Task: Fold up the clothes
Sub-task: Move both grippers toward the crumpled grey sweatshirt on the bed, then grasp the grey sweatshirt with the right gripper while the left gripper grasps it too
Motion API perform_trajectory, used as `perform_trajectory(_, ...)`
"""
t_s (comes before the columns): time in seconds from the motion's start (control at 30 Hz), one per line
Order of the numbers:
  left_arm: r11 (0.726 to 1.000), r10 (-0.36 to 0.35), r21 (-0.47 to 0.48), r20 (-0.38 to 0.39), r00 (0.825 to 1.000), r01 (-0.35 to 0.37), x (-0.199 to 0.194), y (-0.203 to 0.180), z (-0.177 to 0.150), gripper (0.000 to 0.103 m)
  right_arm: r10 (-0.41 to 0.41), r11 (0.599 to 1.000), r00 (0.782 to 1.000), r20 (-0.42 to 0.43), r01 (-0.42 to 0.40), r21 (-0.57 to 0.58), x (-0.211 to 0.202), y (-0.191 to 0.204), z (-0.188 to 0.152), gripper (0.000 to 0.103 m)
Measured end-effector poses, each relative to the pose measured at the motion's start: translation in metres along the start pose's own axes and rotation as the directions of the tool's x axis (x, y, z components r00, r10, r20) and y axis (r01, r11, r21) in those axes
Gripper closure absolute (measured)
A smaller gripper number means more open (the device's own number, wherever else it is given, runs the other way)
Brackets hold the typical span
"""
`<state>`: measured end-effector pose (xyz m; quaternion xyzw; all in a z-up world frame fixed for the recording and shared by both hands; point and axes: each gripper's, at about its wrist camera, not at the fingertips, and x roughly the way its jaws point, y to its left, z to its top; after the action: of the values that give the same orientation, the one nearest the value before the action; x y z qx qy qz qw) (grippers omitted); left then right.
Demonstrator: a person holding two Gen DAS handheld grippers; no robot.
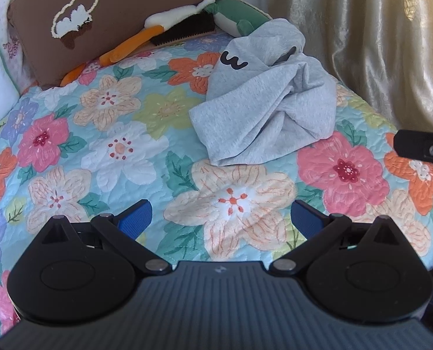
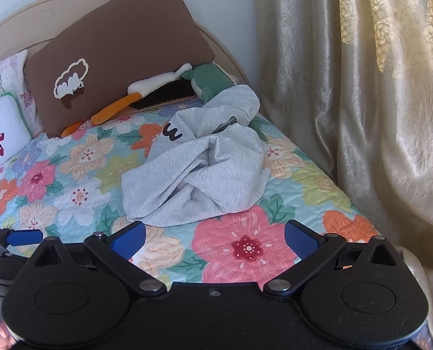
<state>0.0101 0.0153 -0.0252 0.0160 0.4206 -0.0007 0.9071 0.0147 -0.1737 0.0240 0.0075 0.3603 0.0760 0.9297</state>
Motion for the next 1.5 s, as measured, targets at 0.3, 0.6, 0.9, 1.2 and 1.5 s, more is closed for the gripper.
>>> perform_trajectory(0.3,1.000,0.022,0.013,0.045,0.999,-0.022,-0.009,0.006,0.009,0.000,-0.016,1.000,0.999,-0.028,0.016,0.014,0.008,-0.004,-0.001,0.000)
perform_trajectory(0.6,1.000,-0.016,0.000,0.037,0.999,0.016,0.001,0.004,0.012,0.000,0.001,1.000,0.999,-0.034,0.000,0.024,0.016,-0.004,0.000,0.000)
perform_trajectory(0.9,0.995,-0.003,-0.093,0.165,0.986,0.018,0.016,0.017,0.030,0.000,0.120,0.984,0.992,0.028,-0.123,0.128,0.050,-0.015,0.026,0.000)
perform_trajectory(1.2,0.970,-0.171,-0.138,0.204,0.964,0.202,0.075,0.049,0.034,0.003,0.235,0.904,0.972,-0.012,-0.214,0.370,0.106,-0.045,0.023,0.000)
perform_trajectory(1.5,0.966,-0.186,-0.141,0.196,0.963,0.216,0.105,0.063,0.045,0.001,0.280,0.724,0.960,0.004,-0.214,0.656,0.169,-0.072,0.022,0.000)
